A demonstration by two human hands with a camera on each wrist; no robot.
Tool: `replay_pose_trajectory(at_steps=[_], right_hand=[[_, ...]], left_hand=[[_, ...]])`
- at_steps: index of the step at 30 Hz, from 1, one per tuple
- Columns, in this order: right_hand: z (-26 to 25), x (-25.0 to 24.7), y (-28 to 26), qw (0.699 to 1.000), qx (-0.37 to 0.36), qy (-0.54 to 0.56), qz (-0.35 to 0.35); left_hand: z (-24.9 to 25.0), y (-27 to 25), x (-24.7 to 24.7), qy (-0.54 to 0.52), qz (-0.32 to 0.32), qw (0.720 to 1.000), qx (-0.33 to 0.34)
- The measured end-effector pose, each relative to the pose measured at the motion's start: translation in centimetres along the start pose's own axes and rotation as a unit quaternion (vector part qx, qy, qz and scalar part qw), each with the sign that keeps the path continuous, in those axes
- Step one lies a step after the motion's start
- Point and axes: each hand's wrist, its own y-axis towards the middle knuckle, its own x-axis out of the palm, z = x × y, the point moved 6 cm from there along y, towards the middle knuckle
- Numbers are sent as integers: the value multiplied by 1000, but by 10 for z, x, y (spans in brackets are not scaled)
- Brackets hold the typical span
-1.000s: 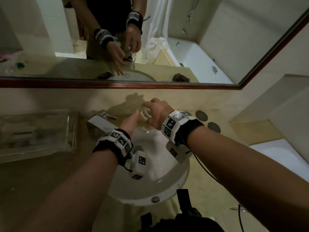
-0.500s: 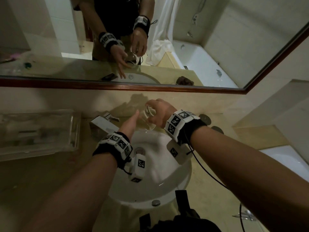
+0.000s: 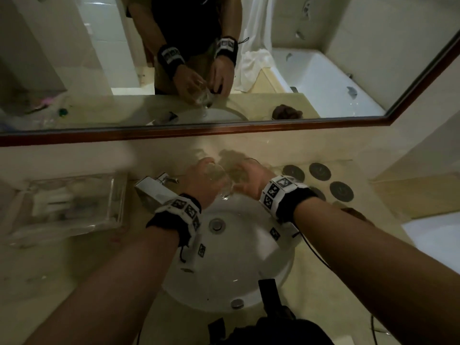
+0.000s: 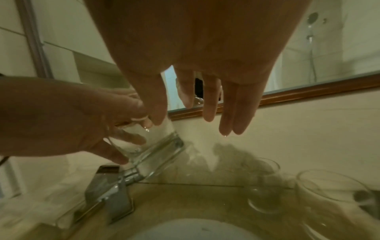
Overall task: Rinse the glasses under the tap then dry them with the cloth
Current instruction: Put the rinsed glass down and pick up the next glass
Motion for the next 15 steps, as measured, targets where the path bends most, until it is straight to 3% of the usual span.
replay_pose_trajectory(at_steps=[3, 6, 10, 15], right_hand=[[50, 16, 15, 1000, 16, -11, -16], [139, 47, 43, 997, 53, -45, -32], [147, 0, -15, 993, 105, -26, -54], [223, -9, -35, 988, 151, -2, -29]], left_hand=[[16, 2, 25, 160, -19, 987, 22], [28, 4, 56, 218, -48, 974, 32], [48, 3, 110, 271, -99, 956, 59], [69, 1, 185, 287, -165, 938, 106]])
